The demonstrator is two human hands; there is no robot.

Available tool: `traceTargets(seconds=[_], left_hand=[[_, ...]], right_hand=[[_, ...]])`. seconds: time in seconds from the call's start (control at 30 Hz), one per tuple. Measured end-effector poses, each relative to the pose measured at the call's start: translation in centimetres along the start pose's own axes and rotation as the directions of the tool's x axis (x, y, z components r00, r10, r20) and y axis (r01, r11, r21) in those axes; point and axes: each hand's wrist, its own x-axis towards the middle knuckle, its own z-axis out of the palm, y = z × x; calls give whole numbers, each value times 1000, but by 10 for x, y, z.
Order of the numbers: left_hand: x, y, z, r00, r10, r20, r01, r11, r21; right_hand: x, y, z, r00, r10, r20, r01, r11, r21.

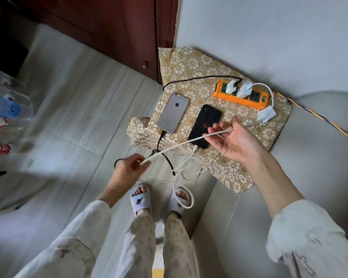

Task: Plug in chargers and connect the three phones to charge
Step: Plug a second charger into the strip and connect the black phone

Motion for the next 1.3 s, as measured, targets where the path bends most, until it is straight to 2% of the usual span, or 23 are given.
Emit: traceTargets(seconds=[0.1,0.17,0.2,0.27,0.33,0.43,0.57,0.67,0.9,1.03,1.13,1.3], left_hand=[[30,-3,-47,955,-7,-296,-13,998,-66],[57,-6,-65,883,-8,-470,26,999,31],[69,-7,-69,865,3,-502,51,994,92],[87,-11,-67,897,-20,-442,126,969,212],[93,-14,-56,951,-91,-294,173,948,269],[83,-15,-26,994,-68,-88,88,965,245],[71,-17,5,992,-50,112,17,961,278],[65,-15,13,980,-81,182,26,958,285],[25,-19,-2,979,-154,132,110,950,291],[-18,-13,-25,985,-171,22,163,964,209],[-64,1,-43,980,-189,-53,194,976,96],[-152,13,-74,952,-257,-168,248,966,-76]], right_hand=[[19,-1,16,1000,-18,-17,19,998,67],[35,0,28,999,-34,-3,35,995,89],[43,2,33,999,-35,1,35,997,76],[60,7,41,1000,-31,-4,31,999,34],[74,15,44,999,-21,-35,22,1000,22],[87,25,40,995,15,-96,-15,1000,-1],[90,36,32,992,49,-116,-49,999,-3],[84,38,30,992,35,-118,-42,998,-51],[53,54,24,991,69,-111,-86,984,-154],[17,71,25,996,80,-42,-89,934,-347],[-22,87,32,996,87,22,-59,818,-572],[-95,126,50,992,15,129,102,518,-849]])
